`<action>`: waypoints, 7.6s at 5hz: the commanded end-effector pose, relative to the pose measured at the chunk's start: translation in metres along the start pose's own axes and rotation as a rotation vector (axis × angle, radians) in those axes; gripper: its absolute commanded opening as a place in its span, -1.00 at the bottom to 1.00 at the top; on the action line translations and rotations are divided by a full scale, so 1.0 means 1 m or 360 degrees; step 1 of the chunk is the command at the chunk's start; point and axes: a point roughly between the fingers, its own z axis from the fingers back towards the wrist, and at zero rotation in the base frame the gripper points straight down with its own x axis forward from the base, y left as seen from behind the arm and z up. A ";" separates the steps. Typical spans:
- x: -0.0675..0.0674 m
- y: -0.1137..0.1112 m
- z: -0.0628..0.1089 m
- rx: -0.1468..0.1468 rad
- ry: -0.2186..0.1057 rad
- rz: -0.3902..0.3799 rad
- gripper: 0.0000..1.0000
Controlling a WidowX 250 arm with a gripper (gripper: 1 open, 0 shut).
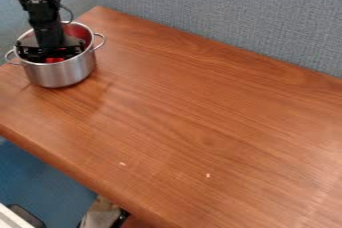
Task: Put the red object in the metal pot
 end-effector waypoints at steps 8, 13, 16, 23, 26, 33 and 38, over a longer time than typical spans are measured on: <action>0.012 0.005 0.027 -0.0188 0.0097 -0.0244 1.00; 0.060 -0.006 0.056 -0.0120 0.0065 -0.0194 1.00; 0.062 0.002 0.000 -0.0147 0.0117 -0.0340 -1.00; 0.080 0.006 -0.002 -0.0176 -0.0117 -0.0223 1.00; 0.064 0.030 -0.010 -0.0137 -0.0260 -0.0340 -1.00; 0.051 0.017 0.006 -0.0164 -0.0128 -0.0653 1.00; 0.098 0.006 0.005 -0.0139 -0.0343 -0.0292 -1.00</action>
